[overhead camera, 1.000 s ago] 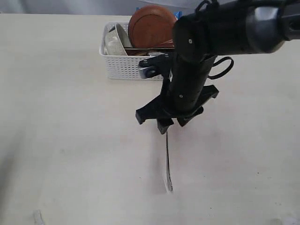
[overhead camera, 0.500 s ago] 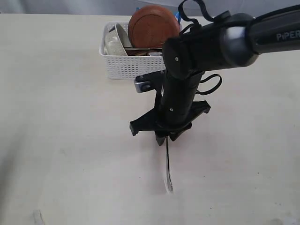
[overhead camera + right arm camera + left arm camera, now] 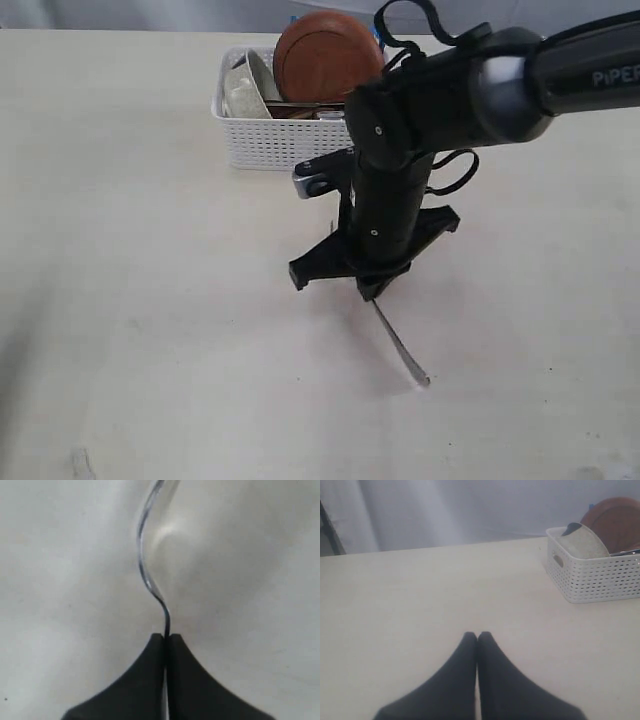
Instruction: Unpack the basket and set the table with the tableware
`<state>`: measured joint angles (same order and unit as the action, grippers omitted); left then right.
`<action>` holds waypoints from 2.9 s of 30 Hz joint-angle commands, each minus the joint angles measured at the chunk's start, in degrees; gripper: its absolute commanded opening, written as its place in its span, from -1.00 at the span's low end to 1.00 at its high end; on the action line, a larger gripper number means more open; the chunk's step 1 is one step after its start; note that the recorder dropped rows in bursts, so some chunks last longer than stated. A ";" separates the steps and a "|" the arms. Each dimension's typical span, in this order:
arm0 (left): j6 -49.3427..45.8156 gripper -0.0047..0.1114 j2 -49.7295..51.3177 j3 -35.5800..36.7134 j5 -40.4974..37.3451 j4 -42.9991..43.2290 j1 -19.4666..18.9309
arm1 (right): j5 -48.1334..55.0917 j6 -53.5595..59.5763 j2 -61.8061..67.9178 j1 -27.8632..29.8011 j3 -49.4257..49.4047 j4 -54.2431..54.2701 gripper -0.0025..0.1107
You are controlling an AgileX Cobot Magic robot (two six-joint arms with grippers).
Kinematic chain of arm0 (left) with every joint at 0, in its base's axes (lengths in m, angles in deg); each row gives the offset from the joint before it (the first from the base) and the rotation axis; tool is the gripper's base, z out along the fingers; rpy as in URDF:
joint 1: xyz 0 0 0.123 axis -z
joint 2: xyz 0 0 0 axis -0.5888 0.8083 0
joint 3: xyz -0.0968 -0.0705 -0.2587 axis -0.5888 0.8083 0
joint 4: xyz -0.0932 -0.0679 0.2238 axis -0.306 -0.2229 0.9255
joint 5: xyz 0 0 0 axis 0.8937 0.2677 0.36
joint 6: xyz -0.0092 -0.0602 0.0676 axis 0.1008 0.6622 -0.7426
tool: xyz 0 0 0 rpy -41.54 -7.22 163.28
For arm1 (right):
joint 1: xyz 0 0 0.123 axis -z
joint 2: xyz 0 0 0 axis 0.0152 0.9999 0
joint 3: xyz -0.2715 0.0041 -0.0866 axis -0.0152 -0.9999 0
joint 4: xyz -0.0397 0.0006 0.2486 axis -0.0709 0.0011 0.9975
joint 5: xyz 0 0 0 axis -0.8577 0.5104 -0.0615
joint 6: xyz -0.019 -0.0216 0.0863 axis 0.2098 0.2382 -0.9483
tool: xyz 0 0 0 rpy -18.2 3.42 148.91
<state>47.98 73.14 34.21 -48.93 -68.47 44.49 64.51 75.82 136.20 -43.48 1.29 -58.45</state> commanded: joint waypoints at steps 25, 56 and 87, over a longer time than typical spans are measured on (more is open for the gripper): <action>-0.02 -0.92 -0.20 0.10 0.56 -0.26 0.36 | 9.39 -30.91 7.52 -24.00 -0.09 -50.69 -0.96; -0.02 -0.92 -0.20 0.10 0.56 -0.26 0.36 | 1.06 25.02 0.59 -0.17 2.98 -2.18 -0.07; -0.02 -0.92 -0.20 0.10 0.56 -0.26 0.36 | -3.69 -10.55 4.13 -1.10 2.98 16.85 -0.88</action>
<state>47.98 73.14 34.21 -48.93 -68.47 44.49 59.71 65.41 140.42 -44.65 4.33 -41.19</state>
